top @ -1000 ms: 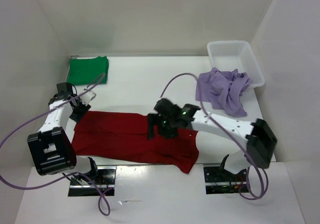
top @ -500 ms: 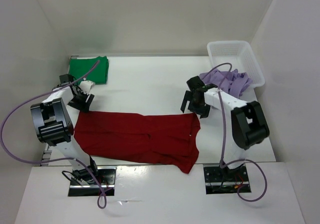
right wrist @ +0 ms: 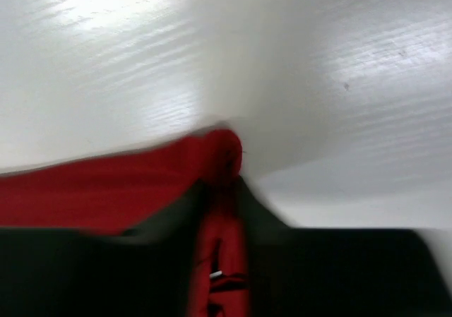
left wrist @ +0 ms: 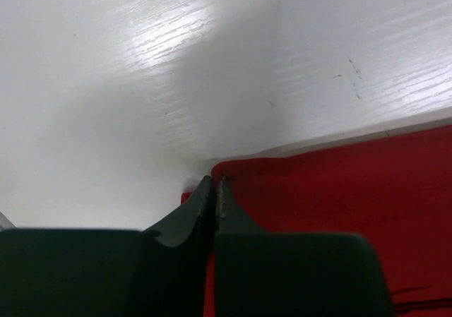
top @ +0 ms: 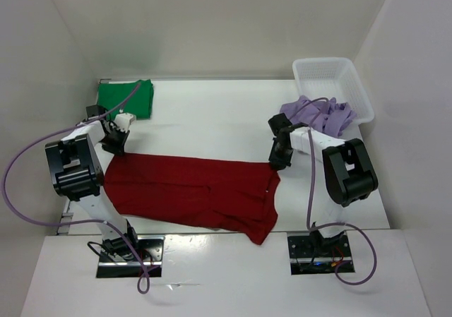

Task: Fold and stack the t-shirts
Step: Fold the other side of the tshirt into a rectangle

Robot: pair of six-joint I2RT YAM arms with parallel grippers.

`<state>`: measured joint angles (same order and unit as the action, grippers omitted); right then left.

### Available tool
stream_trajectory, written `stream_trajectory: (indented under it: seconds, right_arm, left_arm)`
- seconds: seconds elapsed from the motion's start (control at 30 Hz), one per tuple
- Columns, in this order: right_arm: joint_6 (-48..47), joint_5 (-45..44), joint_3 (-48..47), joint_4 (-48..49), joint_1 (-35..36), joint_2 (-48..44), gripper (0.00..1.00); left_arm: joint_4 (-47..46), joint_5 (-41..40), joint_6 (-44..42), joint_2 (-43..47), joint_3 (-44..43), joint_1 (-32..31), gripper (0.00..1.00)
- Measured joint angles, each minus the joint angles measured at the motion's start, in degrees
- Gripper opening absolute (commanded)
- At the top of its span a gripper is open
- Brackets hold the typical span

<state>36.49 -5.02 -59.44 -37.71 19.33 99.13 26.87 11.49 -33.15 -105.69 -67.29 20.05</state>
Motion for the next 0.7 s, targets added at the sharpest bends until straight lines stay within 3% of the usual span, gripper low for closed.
stream_trajectory:
  seconds: [0.07, 0.23, 0.47, 0.5, 0.53, 0.57, 0.6, 0.67, 0.7]
  right_arm:
    - [-0.31, 1.03, -0.02, 1.16, -0.22, 0.22, 0.00]
    - [-2.67, 0.63, -4.96, 1.25, -0.24, 3.69, 0.00]
    - [-6.88, -1.31, -26.95, 1.53, -0.24, 16.76, 0.03]
    - [-7.63, -1.62, -30.69, 1.51, -0.24, 19.02, 0.34]
    - [-8.04, -1.77, -34.40, 1.07, -0.24, 21.22, 0.46]
    - [-8.90, -2.16, -38.56, 0.72, -0.24, 23.54, 0.52]
    - [-9.92, -2.67, -42.25, 0.59, -0.24, 25.55, 0.64]
    - [-12.22, -4.17, -51.12, -1.09, -0.24, 29.97, 0.75]
    - [-13.22, -5.07, -54.71, -1.62, -0.04, 31.61, 0.78]
  left_arm:
    - [-0.11, -0.11, 0.42, -0.20, -0.26, 0.11, 0.00]
    - [-0.94, -0.50, 0.68, -0.22, -0.35, 1.40, 0.00]
    - [-1.51, -3.10, 1.29, -0.63, -0.98, 5.18, 0.01]
    - [-1.55, -3.56, 1.64, -0.63, -0.98, 5.27, 0.02]
    - [-1.60, -3.96, 1.77, -0.61, -0.98, 5.29, 0.03]
    - [-1.60, -4.35, 1.84, -0.61, -0.98, 5.29, 0.03]
    - [-1.60, -4.72, 1.90, -0.61, -0.98, 5.29, 0.07]
    - [-1.55, -5.68, 1.97, -0.55, -0.98, 5.31, 0.14]
    - [-1.55, -6.01, 2.01, -0.55, -0.98, 5.35, 0.29]
